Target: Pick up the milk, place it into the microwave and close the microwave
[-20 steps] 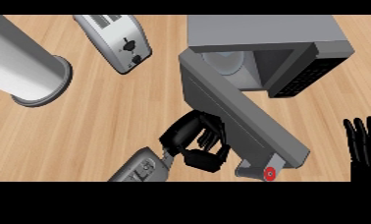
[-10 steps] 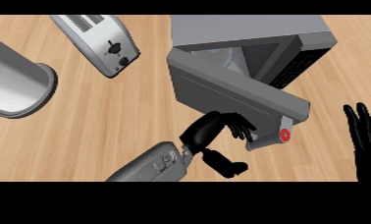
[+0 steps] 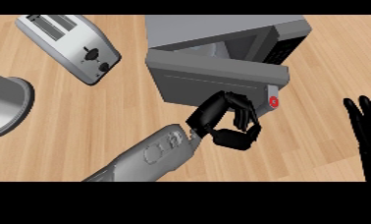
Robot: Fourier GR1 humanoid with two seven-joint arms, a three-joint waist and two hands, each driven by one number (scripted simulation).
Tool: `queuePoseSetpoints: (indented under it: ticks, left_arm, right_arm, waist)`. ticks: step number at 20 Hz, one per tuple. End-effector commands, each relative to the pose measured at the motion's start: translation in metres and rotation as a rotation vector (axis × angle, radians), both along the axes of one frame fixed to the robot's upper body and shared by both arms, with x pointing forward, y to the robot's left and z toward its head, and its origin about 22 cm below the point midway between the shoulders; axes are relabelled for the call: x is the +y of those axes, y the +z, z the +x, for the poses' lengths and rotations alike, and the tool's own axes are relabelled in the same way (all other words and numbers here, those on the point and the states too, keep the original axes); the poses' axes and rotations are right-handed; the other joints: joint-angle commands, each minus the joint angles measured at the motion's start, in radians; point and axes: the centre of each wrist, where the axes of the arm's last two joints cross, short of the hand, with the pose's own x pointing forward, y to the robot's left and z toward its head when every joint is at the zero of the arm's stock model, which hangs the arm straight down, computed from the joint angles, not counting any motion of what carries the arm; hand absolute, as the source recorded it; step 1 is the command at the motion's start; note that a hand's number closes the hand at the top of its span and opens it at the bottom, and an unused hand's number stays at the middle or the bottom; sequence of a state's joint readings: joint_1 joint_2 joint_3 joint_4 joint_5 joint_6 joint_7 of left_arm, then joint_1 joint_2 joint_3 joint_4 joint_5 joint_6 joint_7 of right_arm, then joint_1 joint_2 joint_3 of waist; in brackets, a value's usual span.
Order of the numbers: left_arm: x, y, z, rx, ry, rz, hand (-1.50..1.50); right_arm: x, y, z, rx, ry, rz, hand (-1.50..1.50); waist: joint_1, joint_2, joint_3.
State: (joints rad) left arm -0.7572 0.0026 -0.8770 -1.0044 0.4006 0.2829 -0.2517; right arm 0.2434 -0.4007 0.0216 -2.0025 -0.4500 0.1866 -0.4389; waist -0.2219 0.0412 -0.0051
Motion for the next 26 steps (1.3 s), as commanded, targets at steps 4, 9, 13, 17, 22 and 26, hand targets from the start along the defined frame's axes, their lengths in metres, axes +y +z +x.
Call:
queuePoseSetpoints:
  ticks: [4, 9, 13, 17, 22, 26]
  left_arm:
    - [-0.01, 0.027, 0.023, -0.049, 0.049, -0.056, 1.5]
    - [-0.013, 0.042, 0.039, -0.055, 0.092, -0.067, 1.5]
    - [-0.016, 0.049, 0.047, -0.068, 0.125, -0.06, 1.5]
    - [-0.015, 0.058, 0.059, -0.056, 0.168, -0.06, 1.5]
    - [-0.018, 0.065, 0.062, -0.07, 0.2, -0.07, 1.5]
    - [-0.018, 0.064, 0.061, -0.077, 0.221, -0.077, 1.5]
  right_arm:
    - [-0.001, 0.018, 0.002, -0.031, 0.043, -0.014, -1.5]
    - [0.003, 0.03, 0.005, -0.052, 0.1, -0.013, -1.5]
    - [0.001, 0.036, 0.006, -0.03, 0.137, -0.041, -1.5]
    - [0.001, 0.046, 0.008, -0.062, 0.152, -0.036, -1.5]
    - [-0.001, 0.054, 0.011, -0.058, 0.159, -0.044, -1.5]
    - [-0.005, 0.061, 0.012, -0.056, 0.166, -0.068, -1.5]
  waist:
    - [-0.07, 0.012, 0.002]
    - [-0.108, 0.029, 0.003]
    - [-0.136, 0.031, 0.004]
    - [-0.159, 0.039, 0.004]
    - [-0.182, 0.042, 0.005]
    - [-0.201, 0.045, 0.005]
